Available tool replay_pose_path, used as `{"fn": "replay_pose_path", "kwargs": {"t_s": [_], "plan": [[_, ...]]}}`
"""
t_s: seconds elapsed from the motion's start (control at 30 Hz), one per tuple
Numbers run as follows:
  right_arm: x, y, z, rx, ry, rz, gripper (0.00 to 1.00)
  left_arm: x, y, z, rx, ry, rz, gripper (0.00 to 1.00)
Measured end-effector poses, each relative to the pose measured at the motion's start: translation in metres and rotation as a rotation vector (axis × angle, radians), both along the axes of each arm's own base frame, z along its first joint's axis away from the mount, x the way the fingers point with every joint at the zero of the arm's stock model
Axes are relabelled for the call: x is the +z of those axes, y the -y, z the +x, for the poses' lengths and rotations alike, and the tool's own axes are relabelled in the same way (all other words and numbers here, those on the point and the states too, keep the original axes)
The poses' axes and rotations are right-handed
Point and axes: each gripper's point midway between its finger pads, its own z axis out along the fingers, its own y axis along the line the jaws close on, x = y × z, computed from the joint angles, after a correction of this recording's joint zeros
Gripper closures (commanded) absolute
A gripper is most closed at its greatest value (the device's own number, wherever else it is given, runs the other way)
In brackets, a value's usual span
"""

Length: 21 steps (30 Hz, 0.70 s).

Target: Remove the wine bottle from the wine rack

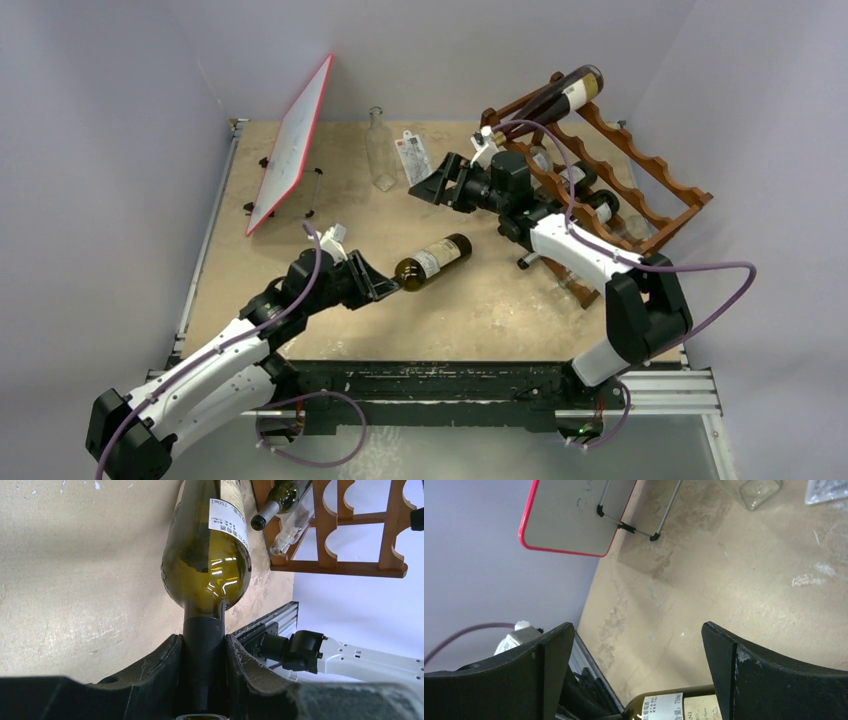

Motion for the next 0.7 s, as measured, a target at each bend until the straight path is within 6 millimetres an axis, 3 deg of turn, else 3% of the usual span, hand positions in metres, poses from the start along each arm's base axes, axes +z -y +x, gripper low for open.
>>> {"fn": "replay_pose_path", "kwargs": {"t_s": [0.23, 0.4, 0.47, 0.57, 0.7], "plan": [[0.027, -0.003, -0.023, 0.117, 0.260, -0.178, 0.02, 0.010, -0.006, 0.007, 0.030, -0.011, 0.061, 1.00], [0.074, 0.006, -0.054, 0.185, 0.572, -0.257, 0.03, 0.013, -0.008, 0.011, 0.041, -0.015, 0.106, 1.00], [0.082, 0.007, -0.067, 0.207, 0.681, -0.285, 0.03, 0.013, -0.008, 0.013, 0.039, -0.015, 0.117, 1.00], [0.074, 0.003, -0.084, 0.255, 0.802, -0.339, 0.03, 0.014, -0.008, 0.014, 0.036, -0.012, 0.127, 1.00], [0.033, -0.009, -0.101, 0.377, 0.890, -0.445, 0.05, 0.015, -0.008, 0.014, 0.037, -0.014, 0.136, 1.00]]}}
